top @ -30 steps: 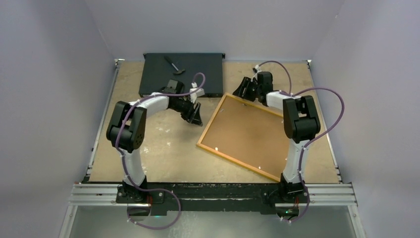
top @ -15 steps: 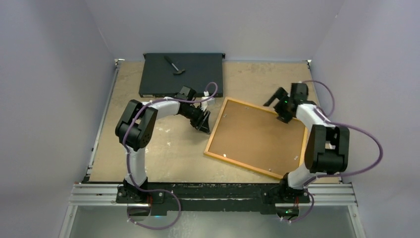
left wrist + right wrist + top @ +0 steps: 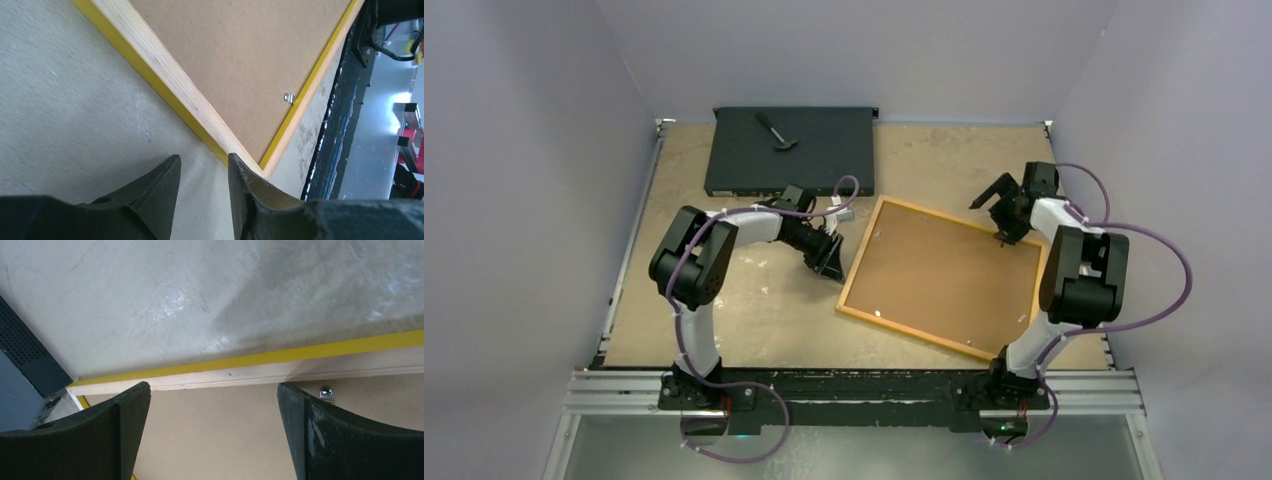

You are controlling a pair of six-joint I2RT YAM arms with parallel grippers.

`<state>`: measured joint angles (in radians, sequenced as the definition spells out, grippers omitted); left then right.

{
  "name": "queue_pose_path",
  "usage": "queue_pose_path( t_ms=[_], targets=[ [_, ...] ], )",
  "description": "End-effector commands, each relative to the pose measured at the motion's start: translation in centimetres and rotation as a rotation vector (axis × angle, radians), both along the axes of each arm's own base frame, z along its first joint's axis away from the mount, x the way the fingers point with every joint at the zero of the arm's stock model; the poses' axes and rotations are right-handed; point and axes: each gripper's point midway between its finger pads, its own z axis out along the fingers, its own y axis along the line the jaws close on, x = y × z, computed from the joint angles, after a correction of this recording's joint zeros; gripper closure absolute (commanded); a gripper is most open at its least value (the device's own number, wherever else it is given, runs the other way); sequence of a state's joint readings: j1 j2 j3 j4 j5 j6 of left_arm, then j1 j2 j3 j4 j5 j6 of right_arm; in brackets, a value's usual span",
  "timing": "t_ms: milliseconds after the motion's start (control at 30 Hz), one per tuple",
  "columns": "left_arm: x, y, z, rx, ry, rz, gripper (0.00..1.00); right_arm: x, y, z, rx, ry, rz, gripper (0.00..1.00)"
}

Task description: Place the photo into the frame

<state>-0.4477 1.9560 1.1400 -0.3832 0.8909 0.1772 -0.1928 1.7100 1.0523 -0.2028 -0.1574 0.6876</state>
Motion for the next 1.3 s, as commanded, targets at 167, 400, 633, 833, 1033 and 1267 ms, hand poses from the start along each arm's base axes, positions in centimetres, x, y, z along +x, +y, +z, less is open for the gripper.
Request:
queue_pose_path(
  t_ms=[167, 400, 633, 833, 1033, 1267],
  targets=[
    [-3.5, 1.7, 0.3, 0.038, 0.024, -0.048, 0.61, 4.5, 3.6, 0.2, 0.002, -0.068, 0.148, 0.01],
    [-3.1, 1.6, 3.7, 0.007, -0.015, -0.069, 0.62, 4.0, 9.6, 5.1, 0.1, -0.152, 0.29, 0.07],
    [-0.2, 2.2, 6.7, -0.016, -0.063, -0.022, 0.62, 9.8, 9.9, 7.0, 0.036, -0.236, 0.317, 0.13],
    [1.9, 3.9, 7.9, -0.011, -0.086, 0.056, 0.62, 13.3, 14.6, 2.6, 0.04, -0.186, 0.419, 0.25],
    [2.9, 4.8, 8.2, 0.009, -0.103, 0.104, 0.62, 12.0, 19.1, -0.9, 0.053, -0.122, 0.513, 0.32],
    [3.7, 4.9, 8.6, 0.008, -0.122, 0.134, 0.61, 8.6, 21.5, -1.9, 0.082, -0.092, 0.593, 0.36]
  ],
)
